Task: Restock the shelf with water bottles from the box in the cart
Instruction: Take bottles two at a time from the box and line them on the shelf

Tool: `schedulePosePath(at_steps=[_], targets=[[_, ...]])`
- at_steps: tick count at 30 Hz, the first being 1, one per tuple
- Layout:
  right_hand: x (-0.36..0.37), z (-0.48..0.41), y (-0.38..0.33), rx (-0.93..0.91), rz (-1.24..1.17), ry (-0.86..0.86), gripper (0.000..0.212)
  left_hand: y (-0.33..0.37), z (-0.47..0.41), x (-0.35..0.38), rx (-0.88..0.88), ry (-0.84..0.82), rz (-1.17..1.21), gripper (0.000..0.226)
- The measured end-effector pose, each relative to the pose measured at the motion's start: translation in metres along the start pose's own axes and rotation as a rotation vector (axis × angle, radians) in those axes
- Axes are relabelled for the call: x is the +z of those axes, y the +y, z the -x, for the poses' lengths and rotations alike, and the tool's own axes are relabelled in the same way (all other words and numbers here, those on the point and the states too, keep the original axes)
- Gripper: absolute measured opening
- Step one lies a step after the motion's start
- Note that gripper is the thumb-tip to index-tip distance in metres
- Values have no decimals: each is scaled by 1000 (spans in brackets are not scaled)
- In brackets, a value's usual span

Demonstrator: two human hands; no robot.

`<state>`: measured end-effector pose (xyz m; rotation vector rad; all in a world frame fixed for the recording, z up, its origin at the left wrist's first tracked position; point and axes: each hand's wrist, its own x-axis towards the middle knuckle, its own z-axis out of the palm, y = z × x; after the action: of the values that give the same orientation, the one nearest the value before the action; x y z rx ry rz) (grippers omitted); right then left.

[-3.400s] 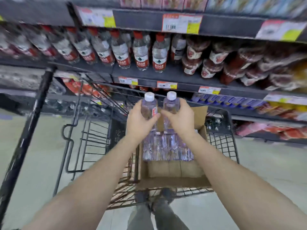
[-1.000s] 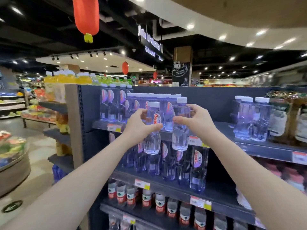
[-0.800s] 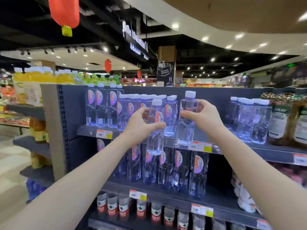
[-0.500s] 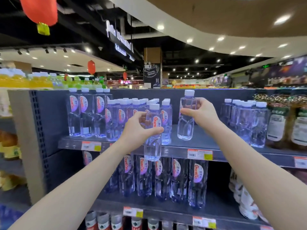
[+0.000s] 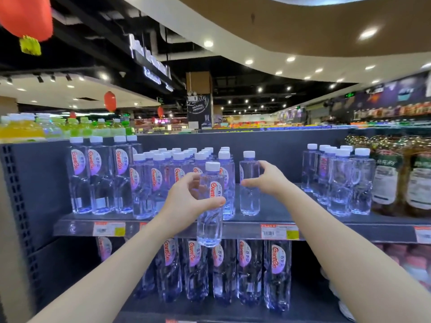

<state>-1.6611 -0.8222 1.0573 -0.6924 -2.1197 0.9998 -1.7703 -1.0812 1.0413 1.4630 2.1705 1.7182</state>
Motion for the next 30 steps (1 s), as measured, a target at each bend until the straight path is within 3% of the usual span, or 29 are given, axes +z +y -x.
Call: schedulePosePath(at_steps=[2,6,9,13,17,20,23,26,30], targets=[[-2,-6,4,17,5,8,85,-1,-1,1,7,-5,2,86],[5,-14,5,11,23,10,78,-3,-4,5,17,13,12,80],[10,-24,4,6,34,6,90,-1,-6,10,19,28,23,73],[17,-39,4,-1,61,15,66,-2,-7,16,20,22,32,78],[21,-56,9,27,69,19,65,-2,-11,18,19,48,46,87],[22,-66,11,35,53,32,48,-2,-13,17,18,62,49,91],[22,-76,12,35,75,31,47,-2,-14,16,23,75,44,91],[25,-84,14,46,105,34,58,-3,-15,15,31,83,30,93],[25,-93,17,42,108,27,48,-7,-16,17,23,85,15,90]])
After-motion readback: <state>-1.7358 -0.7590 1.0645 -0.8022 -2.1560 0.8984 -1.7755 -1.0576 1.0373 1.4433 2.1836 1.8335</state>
